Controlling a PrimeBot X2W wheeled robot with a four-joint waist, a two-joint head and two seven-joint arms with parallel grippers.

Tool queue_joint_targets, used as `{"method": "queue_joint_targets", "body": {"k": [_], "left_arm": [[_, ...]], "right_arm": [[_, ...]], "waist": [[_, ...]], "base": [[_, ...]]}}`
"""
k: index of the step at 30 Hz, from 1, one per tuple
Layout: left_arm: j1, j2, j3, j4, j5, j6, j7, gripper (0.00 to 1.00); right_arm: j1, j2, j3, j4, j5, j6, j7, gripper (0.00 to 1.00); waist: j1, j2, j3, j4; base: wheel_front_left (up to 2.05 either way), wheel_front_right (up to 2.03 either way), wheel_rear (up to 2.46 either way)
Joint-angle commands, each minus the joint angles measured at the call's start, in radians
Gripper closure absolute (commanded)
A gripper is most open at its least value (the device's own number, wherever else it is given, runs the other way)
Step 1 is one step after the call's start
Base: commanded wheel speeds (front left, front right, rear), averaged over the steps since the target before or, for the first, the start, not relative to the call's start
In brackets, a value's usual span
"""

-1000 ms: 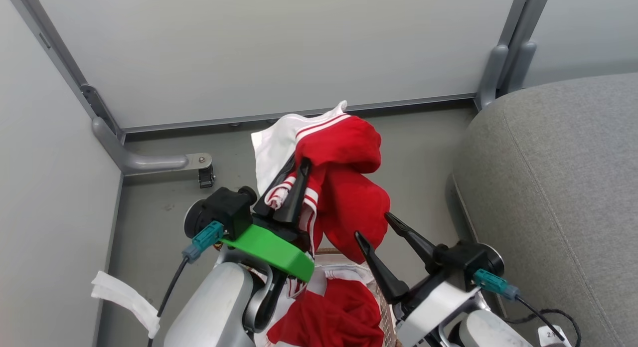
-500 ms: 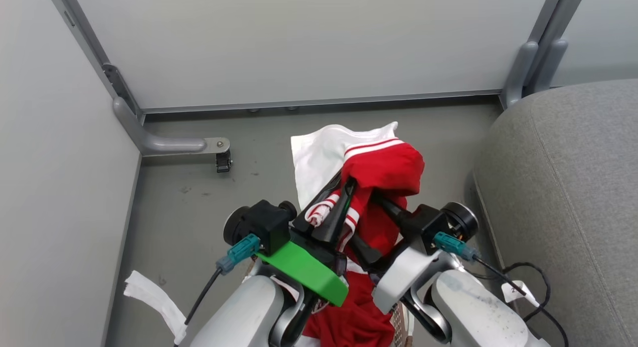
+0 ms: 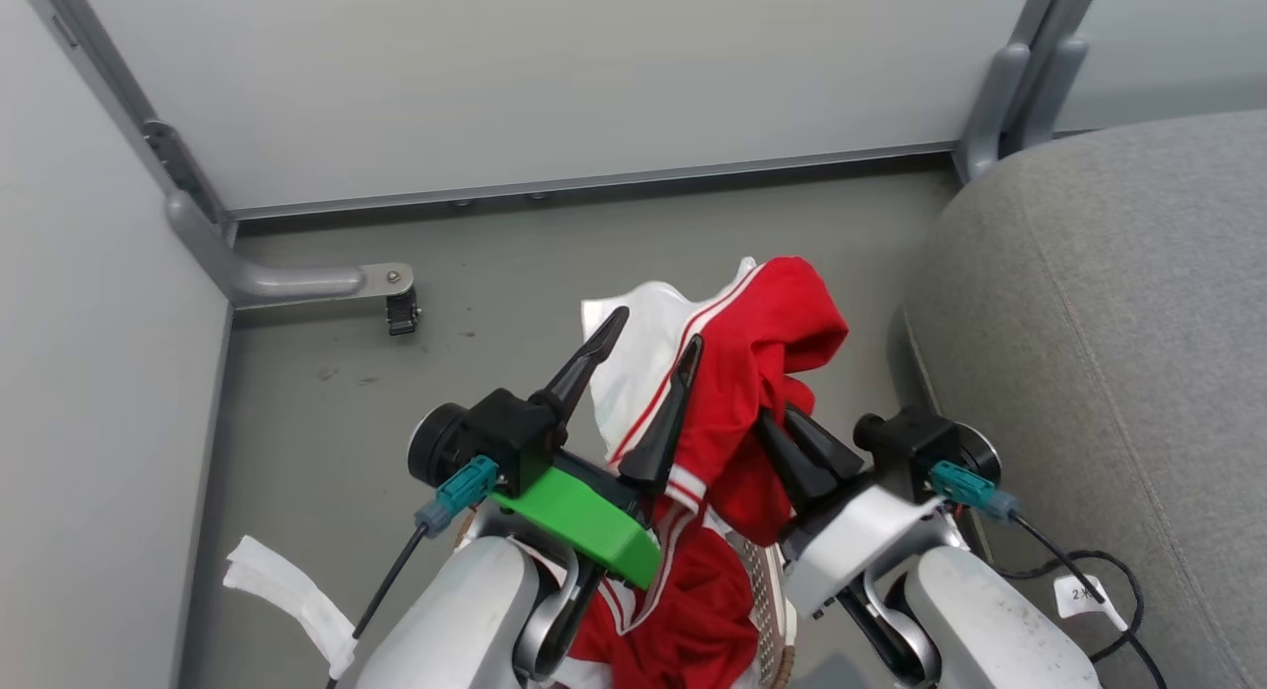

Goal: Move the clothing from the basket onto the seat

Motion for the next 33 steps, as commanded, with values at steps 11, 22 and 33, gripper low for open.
{"method": "queue_joint_targets", "body": {"k": [11, 22, 33], "left_arm": [[0.056, 0.002, 0.056, 0.040, 0.056, -0.014, -0.001, 0.00], [0.043, 0.003, 0.020, 0.050, 0.060, -0.018, -0.001, 0.00], [0.022, 0.006, -0.018, 0.097, 0.067, -0.018, -0.001, 0.00]], "right_arm": [[0.122, -0.002, -0.155, -0.057, 0.014, -0.001, -0.002, 1.00], [0.210, -0.015, -0.287, -0.111, -0.025, -0.001, -0.002, 1.00], [0.076, -0.167, -0.389, -0.111, -0.072, -0.001, -0.002, 1.00]], "waist": [[0.0000, 0.0000, 0.001, -0.359], [0.0000, 0.0000, 0.022, -0.527], [0.0000, 0.0000, 0.117, -0.538]], "base": [[0.00, 0.00, 0.00], [0.00, 0.00, 0.00], [0.00, 0.00, 0.00]]}}
